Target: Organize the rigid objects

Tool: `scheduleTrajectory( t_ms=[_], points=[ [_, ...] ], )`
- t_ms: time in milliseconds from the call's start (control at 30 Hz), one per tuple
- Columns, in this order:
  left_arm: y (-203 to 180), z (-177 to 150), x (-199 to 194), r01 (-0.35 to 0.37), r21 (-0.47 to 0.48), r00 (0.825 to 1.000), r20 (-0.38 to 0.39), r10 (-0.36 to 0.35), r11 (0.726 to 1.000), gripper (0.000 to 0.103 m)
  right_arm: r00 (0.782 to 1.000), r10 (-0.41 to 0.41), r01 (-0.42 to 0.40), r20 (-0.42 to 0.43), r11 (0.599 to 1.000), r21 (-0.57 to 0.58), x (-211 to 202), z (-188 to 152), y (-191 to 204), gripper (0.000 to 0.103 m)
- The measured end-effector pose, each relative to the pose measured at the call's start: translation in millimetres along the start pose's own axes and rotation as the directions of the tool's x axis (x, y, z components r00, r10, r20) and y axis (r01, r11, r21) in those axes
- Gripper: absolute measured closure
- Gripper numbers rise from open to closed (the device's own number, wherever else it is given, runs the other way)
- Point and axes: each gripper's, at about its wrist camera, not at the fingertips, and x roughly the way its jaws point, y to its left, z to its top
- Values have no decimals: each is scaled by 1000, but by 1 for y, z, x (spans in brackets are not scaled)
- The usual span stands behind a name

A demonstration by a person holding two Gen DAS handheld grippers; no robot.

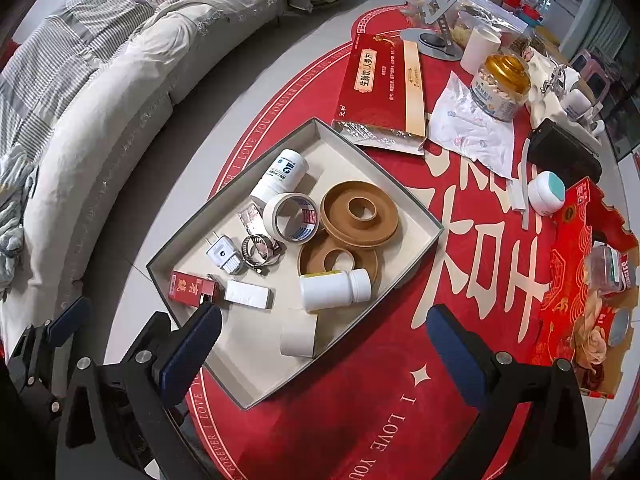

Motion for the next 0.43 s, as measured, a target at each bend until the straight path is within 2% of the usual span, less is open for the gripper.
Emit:
scheduleTrajectory(
  t_ms=[267,433],
  points=[
    [1,-2,5,-19,-2,1000,-12,19,1000,11,1000,-12,12,-3,1000,0,-2,-2,0,0],
    [4,-1,8,3,-11,1000,2,-3,1000,12,1000,-22,22,-5,1000,1,-2,-4,2,0]
  ],
)
